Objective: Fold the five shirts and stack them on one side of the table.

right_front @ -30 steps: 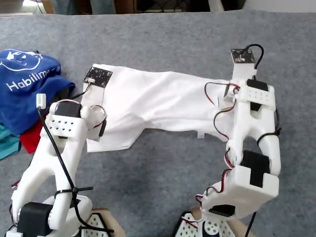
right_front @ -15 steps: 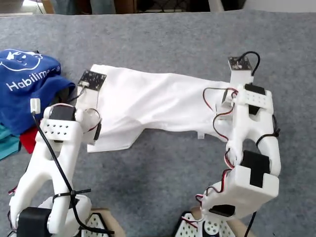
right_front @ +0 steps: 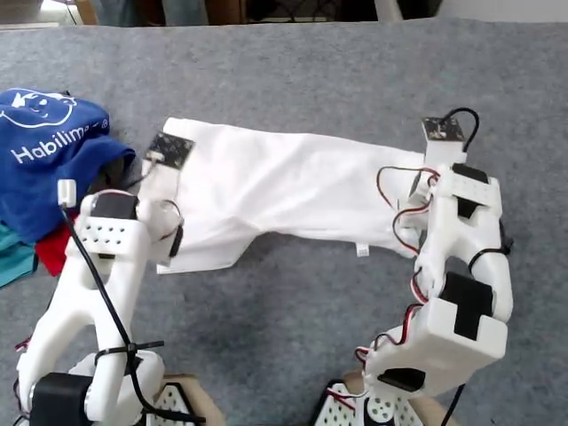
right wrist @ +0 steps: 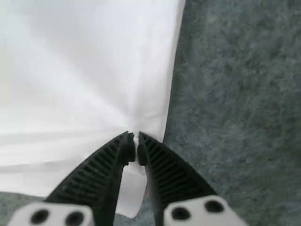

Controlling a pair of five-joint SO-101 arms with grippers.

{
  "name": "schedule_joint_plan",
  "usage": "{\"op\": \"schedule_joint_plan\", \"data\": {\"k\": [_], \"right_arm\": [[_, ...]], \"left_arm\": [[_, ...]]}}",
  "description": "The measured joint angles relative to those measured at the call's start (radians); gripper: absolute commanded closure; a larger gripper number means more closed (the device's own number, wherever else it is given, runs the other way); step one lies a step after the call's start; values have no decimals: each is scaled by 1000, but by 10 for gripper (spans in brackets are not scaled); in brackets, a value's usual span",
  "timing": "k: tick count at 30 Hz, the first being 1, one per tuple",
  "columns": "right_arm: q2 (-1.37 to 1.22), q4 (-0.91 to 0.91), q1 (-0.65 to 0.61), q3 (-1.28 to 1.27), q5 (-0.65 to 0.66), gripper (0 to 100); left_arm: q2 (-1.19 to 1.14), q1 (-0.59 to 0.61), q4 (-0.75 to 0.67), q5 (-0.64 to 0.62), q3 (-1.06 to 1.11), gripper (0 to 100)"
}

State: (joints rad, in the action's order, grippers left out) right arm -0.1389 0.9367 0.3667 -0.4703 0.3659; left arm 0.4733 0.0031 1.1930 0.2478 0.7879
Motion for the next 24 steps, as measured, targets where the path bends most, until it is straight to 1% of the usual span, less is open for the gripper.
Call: {"op": "schedule_joint_plan", "data": {"k": [7,13,15,17,19,21,24], "right_arm": [[18,-35,-15,-57,26,984],[18,-35,-38,-57,26,972],[18,-35,-40,-57,26,904],[18,-35,-41,-57,26,801],[18,-31,-48,-57,43,726],[18,-11,-55,-57,81,701],[44,8,-60,-72,98,716]], "left_arm": [[2,5,-49,5,63,971],[2,9,-48,5,64,961],[2,9,-48,5,64,891],[2,9,-41,18,64,807],[2,9,-11,23,64,757],[2,14,31,17,64,738],[2,20,123,2,34,736]]}}
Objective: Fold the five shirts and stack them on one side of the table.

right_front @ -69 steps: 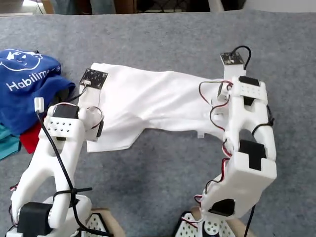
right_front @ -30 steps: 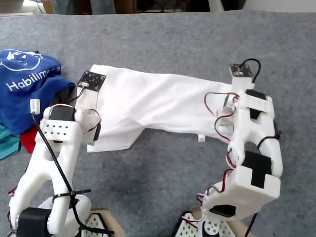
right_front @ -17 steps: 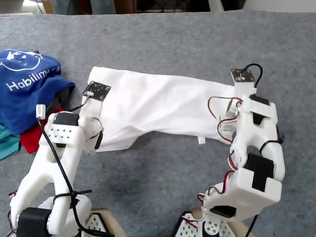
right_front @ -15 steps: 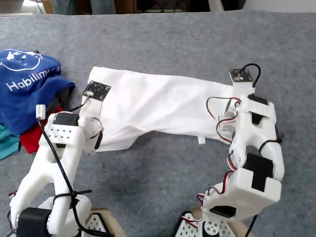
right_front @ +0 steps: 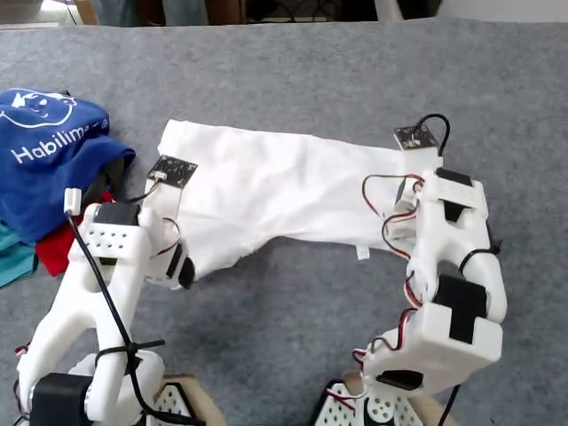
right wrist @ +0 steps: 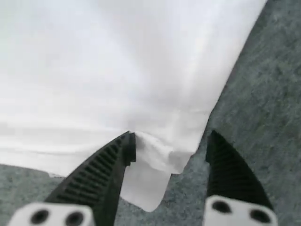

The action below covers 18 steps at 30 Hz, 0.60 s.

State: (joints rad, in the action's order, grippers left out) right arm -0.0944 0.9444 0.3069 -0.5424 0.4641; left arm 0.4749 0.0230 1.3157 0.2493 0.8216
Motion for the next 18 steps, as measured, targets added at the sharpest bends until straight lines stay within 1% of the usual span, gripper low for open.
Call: {"op": "schedule_joint_plan", "data": {"k": [2,4,5,7,8,10,12,15,18], "right_arm": [[43,3,0,-20,2,738],[101,17,0,-28,2,792],[135,34,0,-28,0,838],[206,68,0,-28,0,960],[236,78,0,-28,-3,989],[275,87,0,-18,-29,956],[273,89,-6,20,-58,975],[201,74,-35,109,-94,980],[60,72,-54,238,-129,982]], "left_arm": [[0,0,64,-2,-58,736],[0,12,126,-2,-132,741],[0,28,153,-2,-176,764],[0,71,189,-9,-288,854],[0,98,195,-20,-351,898],[-5,138,190,-48,-471,959],[-34,143,141,-54,-552,971],[-135,104,14,-78,-574,970],[-298,40,-149,-164,-583,970]]}}
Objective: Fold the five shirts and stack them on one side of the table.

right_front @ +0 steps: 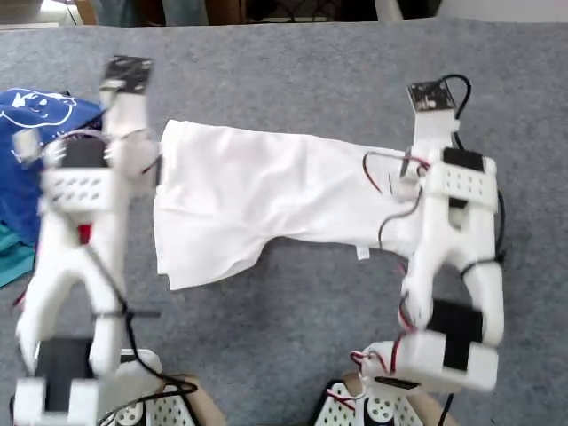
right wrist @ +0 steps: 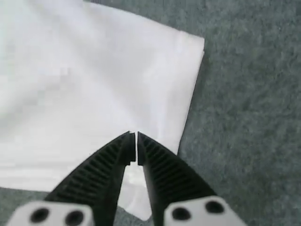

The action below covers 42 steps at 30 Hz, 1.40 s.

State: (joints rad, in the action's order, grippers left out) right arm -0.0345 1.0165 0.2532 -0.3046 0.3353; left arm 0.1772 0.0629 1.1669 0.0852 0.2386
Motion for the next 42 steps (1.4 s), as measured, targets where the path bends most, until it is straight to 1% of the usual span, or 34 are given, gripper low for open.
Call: {"op": "schedule_joint_plan", "data": {"k": [2,5,7,10,15,18,20,25,31,35,39,42], "right_arm": [[-106,-2,-2,106,-20,982],[-261,-2,2,256,-32,982],[-353,-2,0,342,-46,982],[-462,-2,2,451,-74,982],[-615,-2,3,572,-81,982],[-690,6,21,649,-83,982],[-724,40,25,713,-83,982],[-815,138,34,873,-81,983],[-895,259,52,1060,-81,983],[-896,405,71,1212,-74,983],[-896,592,69,1395,-41,983],[-891,713,69,1484,-38,983]], "left_arm": [[-123,-25,-121,-52,-21,970],[-308,-31,-295,-109,-89,970],[-417,-31,-371,-140,-153,970],[-554,-28,-425,-169,-272,971],[-781,-5,-493,-170,-462,971],[-937,8,-503,-170,-578,971],[-1016,15,-471,-170,-689,971],[-1172,20,-273,-172,-1003,971],[-1359,25,-153,-172,-1339,971],[-1430,32,-44,-172,-1537,971],[-1441,48,126,-170,-1765,971],[-1425,48,232,-149,-1841,971]]}}
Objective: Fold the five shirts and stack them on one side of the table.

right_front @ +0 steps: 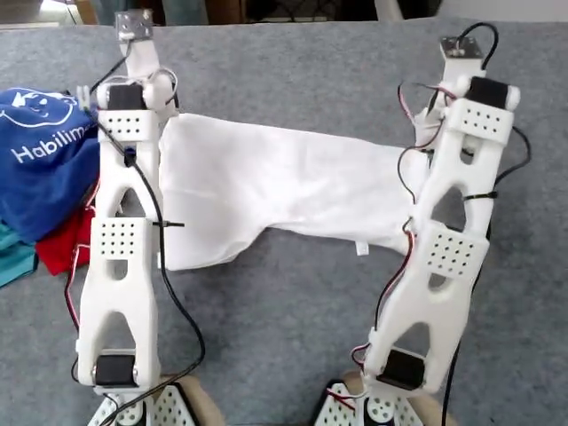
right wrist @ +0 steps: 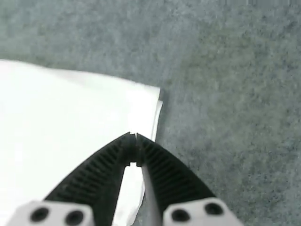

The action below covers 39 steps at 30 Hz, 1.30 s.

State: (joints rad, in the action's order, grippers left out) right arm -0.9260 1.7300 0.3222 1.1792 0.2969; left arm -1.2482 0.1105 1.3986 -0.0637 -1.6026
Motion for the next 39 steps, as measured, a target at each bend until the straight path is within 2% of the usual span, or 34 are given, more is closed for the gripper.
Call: {"op": "schedule_joint_plan", "data": {"k": [4,8,15,18,21,24,35,39], "right_arm": [[51,25,-9,-92,28,983],[210,25,-49,-359,29,983],[577,-224,-63,-939,2,983],[704,-362,-60,-1162,2,983],[783,-463,-32,-1292,2,983],[789,-511,-9,-1327,0,983],[779,-546,-5,-1473,0,983],[799,-580,-5,-1567,0,983]], "left_arm": [[46,-2,181,74,-6,972],[100,-3,324,100,-6,972],[229,-29,361,152,17,973],[353,-83,361,152,173,972],[505,-133,361,149,442,972],[655,-143,287,129,720,972],[1105,-133,-183,123,1686,972],[1269,-132,-330,123,1970,972]]}}
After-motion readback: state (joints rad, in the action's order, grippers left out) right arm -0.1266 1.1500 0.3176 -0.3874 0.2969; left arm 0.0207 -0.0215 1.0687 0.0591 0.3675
